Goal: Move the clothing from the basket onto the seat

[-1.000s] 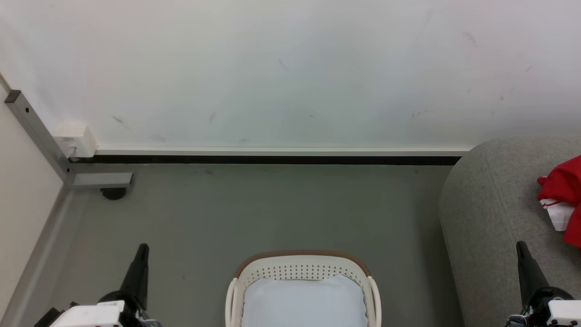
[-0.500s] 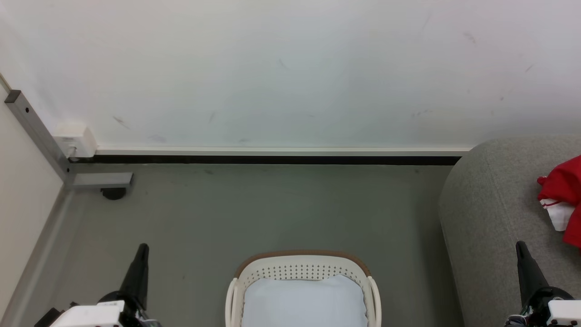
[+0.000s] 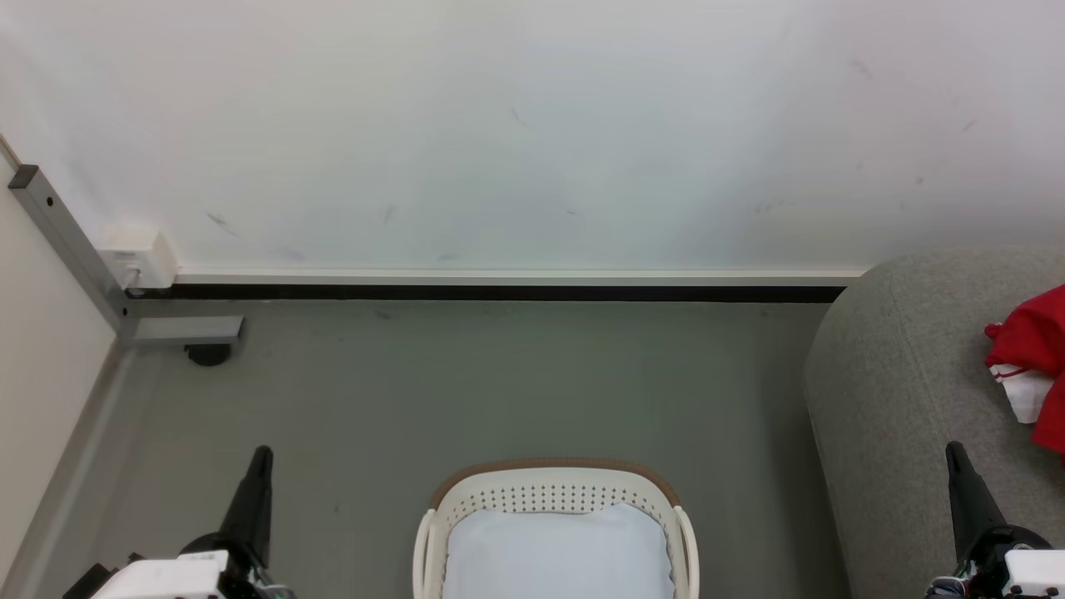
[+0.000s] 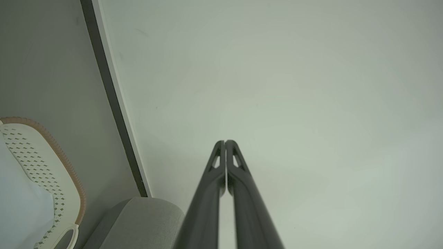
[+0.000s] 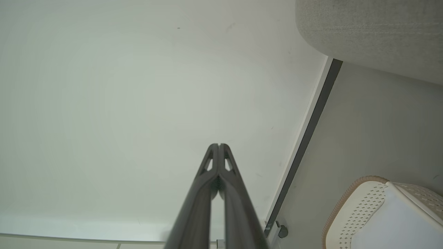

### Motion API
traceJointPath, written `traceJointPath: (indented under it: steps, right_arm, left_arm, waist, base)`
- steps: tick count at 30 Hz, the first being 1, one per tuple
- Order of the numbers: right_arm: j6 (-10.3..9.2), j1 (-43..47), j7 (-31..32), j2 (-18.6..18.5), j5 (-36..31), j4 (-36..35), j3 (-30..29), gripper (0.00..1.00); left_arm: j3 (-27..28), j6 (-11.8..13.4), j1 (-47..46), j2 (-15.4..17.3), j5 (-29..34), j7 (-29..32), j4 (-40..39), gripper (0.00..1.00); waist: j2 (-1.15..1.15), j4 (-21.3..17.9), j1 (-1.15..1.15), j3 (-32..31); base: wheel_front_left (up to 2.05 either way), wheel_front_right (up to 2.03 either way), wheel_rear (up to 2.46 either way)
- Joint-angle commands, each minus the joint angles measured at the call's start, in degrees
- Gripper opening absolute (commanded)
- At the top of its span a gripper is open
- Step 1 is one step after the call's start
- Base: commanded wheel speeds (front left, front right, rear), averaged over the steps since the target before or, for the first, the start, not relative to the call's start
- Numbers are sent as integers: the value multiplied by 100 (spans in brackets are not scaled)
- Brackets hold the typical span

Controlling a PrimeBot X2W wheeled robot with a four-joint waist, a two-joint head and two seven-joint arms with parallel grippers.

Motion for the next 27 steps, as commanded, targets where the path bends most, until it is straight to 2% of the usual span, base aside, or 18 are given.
traceJointPath:
  steps: [1, 27]
  right_arm:
    - [-12, -68, 0, 6, -31, 15, -26, 0]
    - [-12, -68, 12, 12, -40, 15, -35, 0]
  left_arm:
    - [17, -35, -47, 46, -73, 24, 5, 0]
    - [16, -35, -47, 46, -73, 23, 4, 0]
  waist:
    - [0, 0, 0, 0]
    - [0, 0, 0, 0]
  base:
    - [0, 0, 0]
    - [0, 0, 0]
